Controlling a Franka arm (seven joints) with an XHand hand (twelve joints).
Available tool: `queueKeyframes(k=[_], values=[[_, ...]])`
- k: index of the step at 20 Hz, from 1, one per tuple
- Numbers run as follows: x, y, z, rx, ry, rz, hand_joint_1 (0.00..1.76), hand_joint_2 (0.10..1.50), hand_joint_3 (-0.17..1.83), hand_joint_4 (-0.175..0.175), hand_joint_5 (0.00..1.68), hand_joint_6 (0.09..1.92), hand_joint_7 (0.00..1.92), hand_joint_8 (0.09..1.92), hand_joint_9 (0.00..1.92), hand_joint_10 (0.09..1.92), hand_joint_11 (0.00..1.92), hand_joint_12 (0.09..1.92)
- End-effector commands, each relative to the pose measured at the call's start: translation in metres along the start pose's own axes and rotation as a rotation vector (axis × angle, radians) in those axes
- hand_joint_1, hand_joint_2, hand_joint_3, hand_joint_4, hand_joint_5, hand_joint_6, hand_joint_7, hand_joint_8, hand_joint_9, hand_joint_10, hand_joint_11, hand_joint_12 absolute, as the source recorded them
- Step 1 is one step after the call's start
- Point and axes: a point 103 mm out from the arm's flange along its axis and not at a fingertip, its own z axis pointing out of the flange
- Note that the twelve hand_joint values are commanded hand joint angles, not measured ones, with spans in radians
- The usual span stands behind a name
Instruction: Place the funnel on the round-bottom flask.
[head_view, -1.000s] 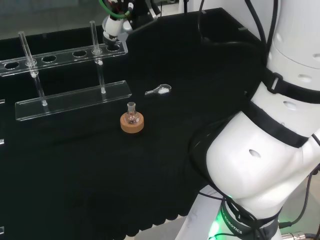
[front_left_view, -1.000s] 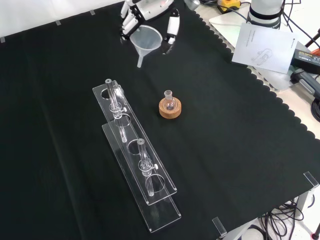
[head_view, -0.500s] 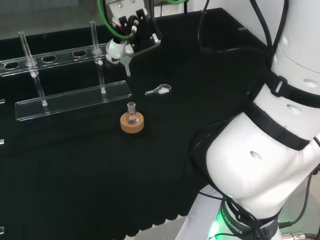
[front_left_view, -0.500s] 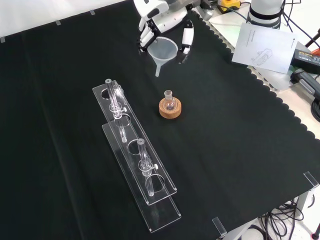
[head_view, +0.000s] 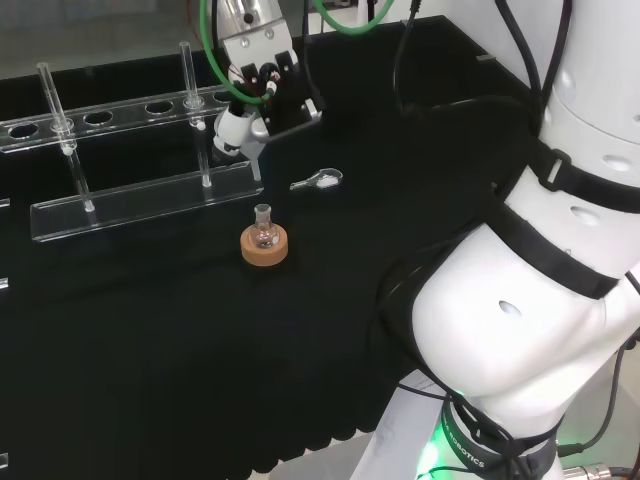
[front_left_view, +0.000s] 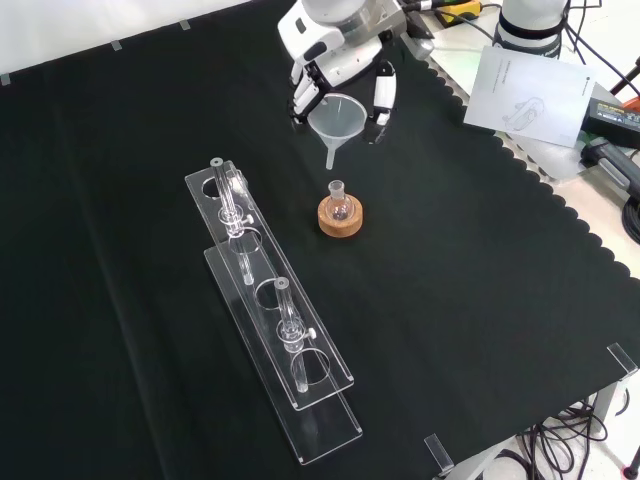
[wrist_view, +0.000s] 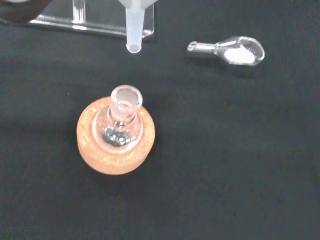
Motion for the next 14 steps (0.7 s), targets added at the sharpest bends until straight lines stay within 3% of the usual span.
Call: queueKeyframes(k=[1, 9, 10, 14], values=[[0.005, 0.002, 0.017, 0.019, 0.031, -0.008, 0.78, 0.76, 0.49, -0.073, 0.69, 0.85, 0.82, 0.77, 1.17, 0.45, 0.78, 1.13], [0.002, 0.004, 0.034, 0.03, 0.035, -0.015, 0.78, 0.76, 0.49, -0.074, 0.69, 0.85, 0.82, 0.77, 1.17, 0.45, 0.78, 1.13], [-0.009, 0.006, 0.034, 0.035, 0.047, -0.02, 0.78, 0.76, 0.49, -0.074, 0.69, 0.85, 0.82, 0.77, 1.17, 0.46, 0.78, 1.13], [-0.014, 0.007, 0.036, 0.036, 0.053, -0.02, 0.78, 0.76, 0.5, -0.075, 0.69, 0.85, 0.82, 0.77, 1.17, 0.46, 0.78, 1.14]])
